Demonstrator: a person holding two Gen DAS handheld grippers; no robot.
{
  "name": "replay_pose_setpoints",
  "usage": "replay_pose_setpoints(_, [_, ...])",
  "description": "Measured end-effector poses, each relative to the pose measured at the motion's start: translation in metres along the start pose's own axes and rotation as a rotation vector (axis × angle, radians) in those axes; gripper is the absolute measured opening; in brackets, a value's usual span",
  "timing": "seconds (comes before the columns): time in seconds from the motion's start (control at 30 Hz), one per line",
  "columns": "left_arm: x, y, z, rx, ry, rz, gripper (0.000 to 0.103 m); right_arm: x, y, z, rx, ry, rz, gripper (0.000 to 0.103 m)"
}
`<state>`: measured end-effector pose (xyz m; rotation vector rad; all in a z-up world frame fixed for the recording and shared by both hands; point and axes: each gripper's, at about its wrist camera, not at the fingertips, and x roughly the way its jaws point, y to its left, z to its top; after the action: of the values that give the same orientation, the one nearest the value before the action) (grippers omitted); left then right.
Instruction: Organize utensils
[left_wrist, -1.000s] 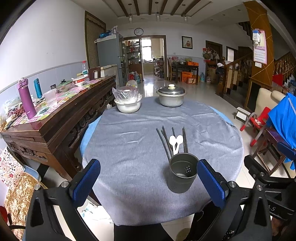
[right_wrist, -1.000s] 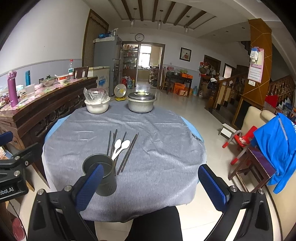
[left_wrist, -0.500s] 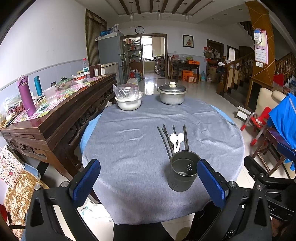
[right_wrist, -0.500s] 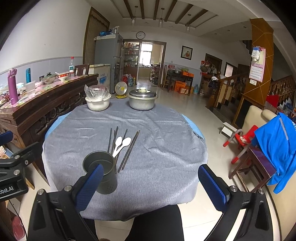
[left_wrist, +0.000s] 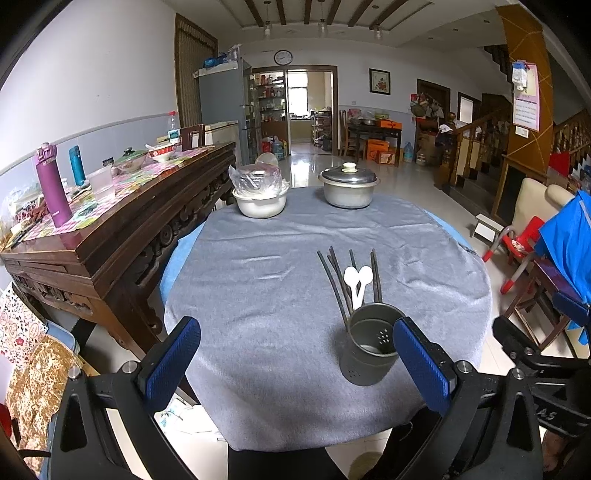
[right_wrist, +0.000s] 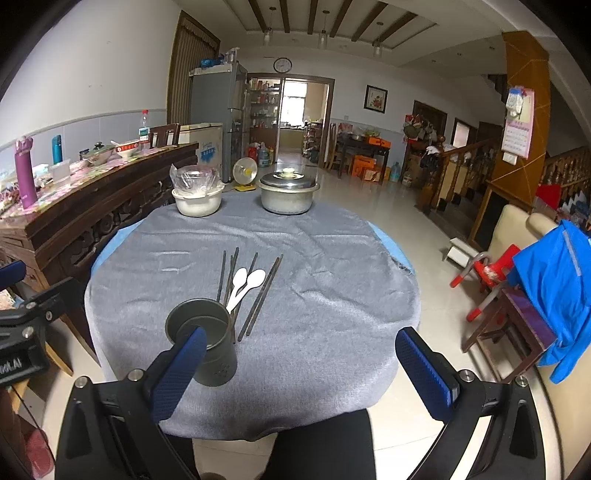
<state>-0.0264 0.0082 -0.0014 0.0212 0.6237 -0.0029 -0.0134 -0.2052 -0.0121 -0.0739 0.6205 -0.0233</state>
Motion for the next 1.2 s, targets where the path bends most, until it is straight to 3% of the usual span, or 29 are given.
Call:
replay_pose_setpoints(0.17, [0.032, 0.022, 0.019, -0.047, 0.043, -0.009, 0.103, 0.022, -0.027, 0.018, 0.072, 0.034, 0.094, 0.103])
replay_pose_setpoints(0.4, [0.118, 0.048, 0.053, -0.105, 0.164, -0.025, 0.103, 0.123, -0.062, 0.051, 0.218, 0.228, 0.293, 0.102])
replay_pose_setpoints(0.47, [0.151, 0.051, 0.061, -0.107, 0.208, -0.051, 0.103, 0.165, -0.066, 0.059, 0.257, 0.292, 0.323, 0.092])
replay_pose_setpoints(0.53, [0.187, 0.053, 0.069, -0.11, 0.263, -0.077, 0.099, 0.205, -0.064, 0.068, 0.283, 0.351, 0.366, 0.076])
replay_pose_setpoints(0.73, [0.288, 0.049, 0.09, -0.143, 0.42, -0.127, 0.067, 0.307, -0.043, 0.097, 0.345, 0.467, 0.51, 0.056])
replay_pose_setpoints(0.9, [0.341, 0.028, 0.095, -0.113, 0.474, -0.148, 0.055, 0.383, -0.01, 0.118, 0.338, 0.548, 0.517, 0.04])
replay_pose_setpoints(1.07, [0.378, 0.021, 0.092, -0.115, 0.537, -0.168, 0.054, 0.443, 0.024, 0.116, 0.303, 0.661, 0.428, 0.032])
replay_pose_setpoints(1.2, [0.395, 0.022, 0.092, -0.143, 0.57, -0.183, 0.054, 0.464, 0.038, 0.112, 0.292, 0.693, 0.378, 0.027])
